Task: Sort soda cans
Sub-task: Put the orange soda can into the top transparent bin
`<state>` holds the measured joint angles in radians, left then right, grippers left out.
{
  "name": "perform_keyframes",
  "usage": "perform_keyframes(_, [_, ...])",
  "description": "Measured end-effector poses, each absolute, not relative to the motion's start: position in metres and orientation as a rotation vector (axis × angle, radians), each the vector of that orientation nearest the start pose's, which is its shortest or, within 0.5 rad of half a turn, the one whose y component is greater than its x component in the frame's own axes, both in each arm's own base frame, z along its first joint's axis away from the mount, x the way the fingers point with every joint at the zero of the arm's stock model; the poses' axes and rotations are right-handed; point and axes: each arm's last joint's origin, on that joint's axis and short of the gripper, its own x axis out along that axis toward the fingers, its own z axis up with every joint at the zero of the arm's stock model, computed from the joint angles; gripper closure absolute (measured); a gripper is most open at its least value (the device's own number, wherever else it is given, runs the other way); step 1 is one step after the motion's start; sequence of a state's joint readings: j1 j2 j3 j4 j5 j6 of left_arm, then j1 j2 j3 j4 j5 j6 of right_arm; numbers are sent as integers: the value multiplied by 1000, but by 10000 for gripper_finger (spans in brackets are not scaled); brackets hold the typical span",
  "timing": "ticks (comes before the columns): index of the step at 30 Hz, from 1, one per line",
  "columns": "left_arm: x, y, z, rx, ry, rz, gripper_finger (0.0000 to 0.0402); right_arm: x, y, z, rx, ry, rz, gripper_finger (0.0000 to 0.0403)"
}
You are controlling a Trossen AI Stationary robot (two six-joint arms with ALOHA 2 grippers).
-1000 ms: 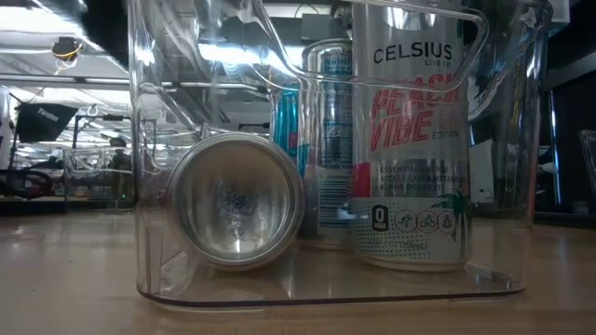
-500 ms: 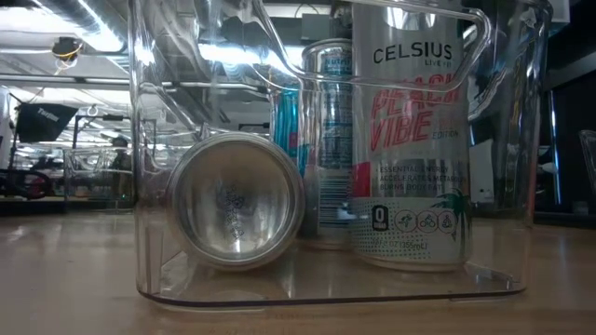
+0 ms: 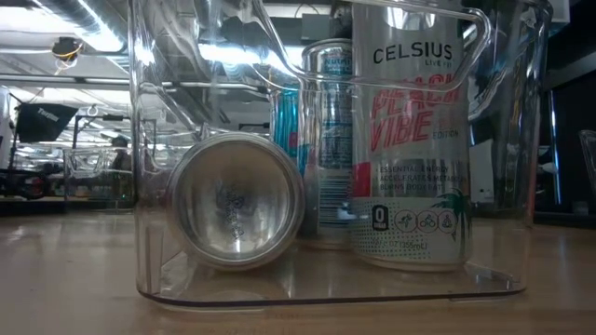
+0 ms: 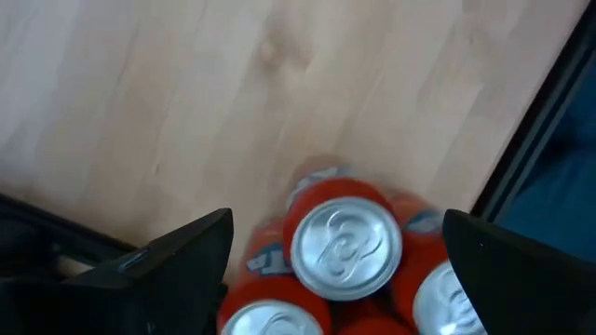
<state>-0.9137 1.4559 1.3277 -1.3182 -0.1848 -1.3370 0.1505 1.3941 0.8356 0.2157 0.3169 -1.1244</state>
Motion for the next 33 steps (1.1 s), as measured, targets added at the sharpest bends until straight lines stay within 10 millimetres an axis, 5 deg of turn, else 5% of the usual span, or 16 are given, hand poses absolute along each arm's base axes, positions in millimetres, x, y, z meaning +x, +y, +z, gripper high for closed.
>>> perform_keyframes(13, [155,-204,298,-469,1298,345,27,300,36,251,-1201,410,46,249])
perform_keyframes(22, [154,-216,267,-454,1397,400,27,300,36,251,-1201,410,47,249])
perform_keyframes(33, [157,-213,259,-427,1385,440,27,300,36,251,-1201,410,47,249])
